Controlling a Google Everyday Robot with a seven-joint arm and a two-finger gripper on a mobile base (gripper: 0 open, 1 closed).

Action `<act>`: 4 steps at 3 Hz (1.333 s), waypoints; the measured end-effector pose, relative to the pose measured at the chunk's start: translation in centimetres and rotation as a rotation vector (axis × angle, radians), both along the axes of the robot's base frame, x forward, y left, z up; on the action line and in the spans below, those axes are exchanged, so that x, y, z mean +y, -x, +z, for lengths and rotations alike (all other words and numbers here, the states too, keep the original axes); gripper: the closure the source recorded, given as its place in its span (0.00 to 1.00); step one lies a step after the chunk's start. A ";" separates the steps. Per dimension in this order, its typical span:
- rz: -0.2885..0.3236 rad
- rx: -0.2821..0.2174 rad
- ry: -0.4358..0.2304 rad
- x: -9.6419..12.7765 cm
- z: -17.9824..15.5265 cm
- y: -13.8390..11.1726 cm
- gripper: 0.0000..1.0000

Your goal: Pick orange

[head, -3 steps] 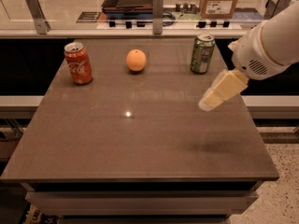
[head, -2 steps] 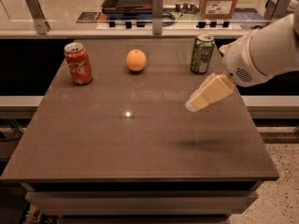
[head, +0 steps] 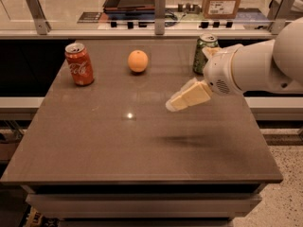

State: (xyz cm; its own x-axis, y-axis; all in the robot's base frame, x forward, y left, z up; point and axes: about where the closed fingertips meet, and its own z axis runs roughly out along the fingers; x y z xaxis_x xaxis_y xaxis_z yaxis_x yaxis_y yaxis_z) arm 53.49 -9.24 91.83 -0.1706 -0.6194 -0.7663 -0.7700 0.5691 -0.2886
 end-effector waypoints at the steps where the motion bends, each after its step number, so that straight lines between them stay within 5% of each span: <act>1: 0.000 0.001 0.001 0.0 0.0 0.0 0.00; 4: -0.017 0.060 -0.142 5.8 -3.7 -6.7 0.00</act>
Offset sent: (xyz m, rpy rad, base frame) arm 0.0494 0.0370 -0.0280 0.1161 0.0061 -0.0289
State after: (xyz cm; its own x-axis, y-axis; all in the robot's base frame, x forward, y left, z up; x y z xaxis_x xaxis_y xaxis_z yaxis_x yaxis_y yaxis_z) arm 60.23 -3.46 88.10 -0.2280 -0.5022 -0.8342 -0.7732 0.6141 -0.1584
